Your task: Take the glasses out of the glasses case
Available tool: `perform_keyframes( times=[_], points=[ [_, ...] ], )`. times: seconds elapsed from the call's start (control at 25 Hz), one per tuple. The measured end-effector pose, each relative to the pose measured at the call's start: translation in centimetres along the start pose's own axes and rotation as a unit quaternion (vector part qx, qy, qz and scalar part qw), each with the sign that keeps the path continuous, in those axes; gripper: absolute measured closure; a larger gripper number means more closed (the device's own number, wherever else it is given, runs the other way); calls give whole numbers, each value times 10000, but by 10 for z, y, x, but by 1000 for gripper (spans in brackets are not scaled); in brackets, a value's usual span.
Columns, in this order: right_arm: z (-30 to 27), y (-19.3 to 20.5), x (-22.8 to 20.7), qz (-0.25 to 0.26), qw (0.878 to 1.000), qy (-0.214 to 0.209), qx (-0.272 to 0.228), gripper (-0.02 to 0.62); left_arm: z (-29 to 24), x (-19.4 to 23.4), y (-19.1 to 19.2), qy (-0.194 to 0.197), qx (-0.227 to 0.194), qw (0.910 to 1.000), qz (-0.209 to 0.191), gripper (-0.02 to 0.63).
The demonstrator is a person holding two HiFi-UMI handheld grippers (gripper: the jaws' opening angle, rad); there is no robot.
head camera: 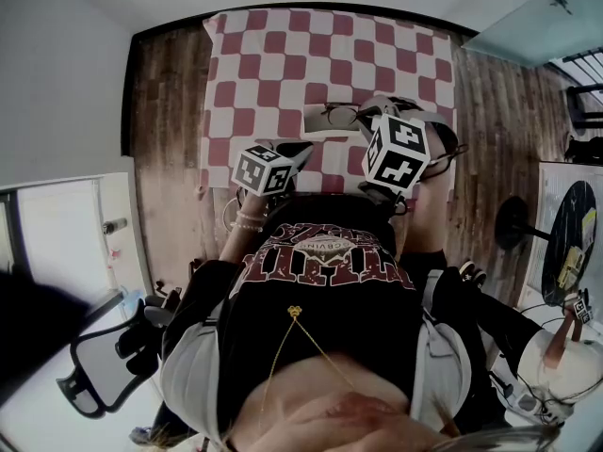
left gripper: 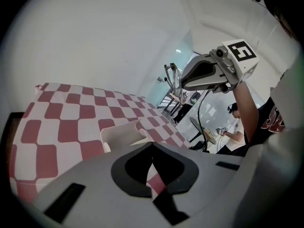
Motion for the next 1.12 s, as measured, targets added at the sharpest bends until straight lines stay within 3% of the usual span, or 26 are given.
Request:
perform_keyframes(
  times=[1.12],
  points=[
    [5, 0, 2, 80, 10000, 16, -30, 563, -3, -7, 5, 91, 132, 9999, -7, 607]
  ],
)
Point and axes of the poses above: the fingertips, and each gripper's own axes: z backward along the fingers, x to its left, y out of its underside, the point moved 5 cm from there along z, backward along the fingers, and after that the axes turned 8 degrees about -z, right-handed, at the moved point
